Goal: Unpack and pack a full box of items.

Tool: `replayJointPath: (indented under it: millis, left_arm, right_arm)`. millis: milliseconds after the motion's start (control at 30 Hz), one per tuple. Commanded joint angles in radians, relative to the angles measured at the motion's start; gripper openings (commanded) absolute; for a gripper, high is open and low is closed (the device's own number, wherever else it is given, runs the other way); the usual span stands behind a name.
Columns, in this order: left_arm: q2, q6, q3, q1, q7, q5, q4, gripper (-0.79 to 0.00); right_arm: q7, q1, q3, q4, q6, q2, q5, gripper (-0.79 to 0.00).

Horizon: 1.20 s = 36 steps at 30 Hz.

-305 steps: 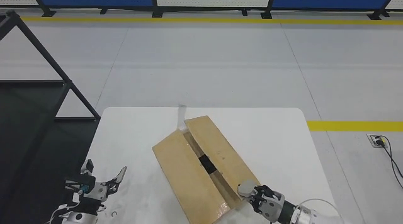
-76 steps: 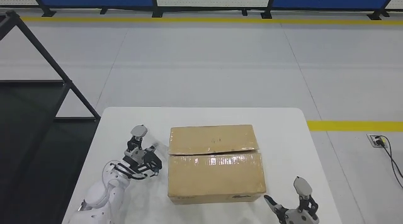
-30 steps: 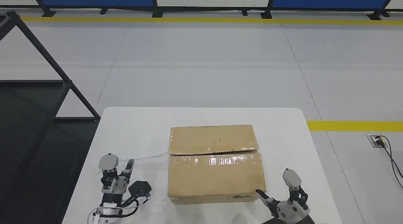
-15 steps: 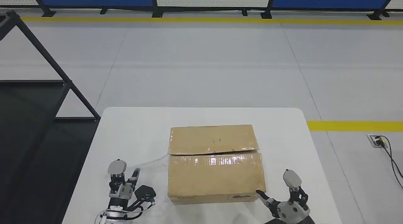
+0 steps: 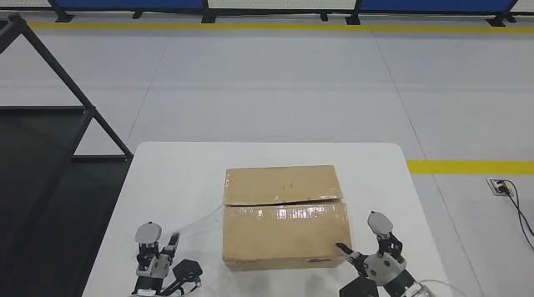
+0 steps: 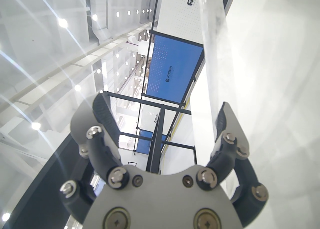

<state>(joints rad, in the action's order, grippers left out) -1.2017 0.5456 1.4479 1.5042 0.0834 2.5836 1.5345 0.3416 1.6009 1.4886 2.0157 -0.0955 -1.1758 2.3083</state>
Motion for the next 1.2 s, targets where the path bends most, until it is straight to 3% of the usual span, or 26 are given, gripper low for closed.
replayJointPath:
  millis: [0, 267, 667, 900, 1167]
  left_arm:
    - [-0.001, -0.006, 0.004, -0.021, 0.003, -0.001, -0.014, 0.0]
    - [-0.001, -0.054, 0.015, -0.105, 0.031, 0.036, -0.063, 0.0]
    - [-0.007, -0.096, -0.015, -0.096, 0.095, 0.022, -0.125, 0.0]
    - [0.003, -0.06, 0.026, 0.008, 0.218, -0.016, 0.024, 0.0]
    - [0.037, -0.136, 0.18, 0.158, 0.537, -0.111, 0.231, 0.0]
  right_arm:
    - [0.003, -0.007, -0.003, -0.001, -0.006, 0.001, 0.003, 0.0]
    - [0.013, -0.013, -0.001, -0.008, -0.007, 0.003, 0.002, 0.0]
    - [0.021, 0.011, 0.031, -0.005, 0.003, 0.008, -0.012, 0.0]
    - [0.114, -0.056, 0.05, -0.019, -0.149, 0.022, -0.008, 0.0]
    - [0.367, -0.208, 0.134, -0.054, -0.365, 0.06, 0.042, 0.0]
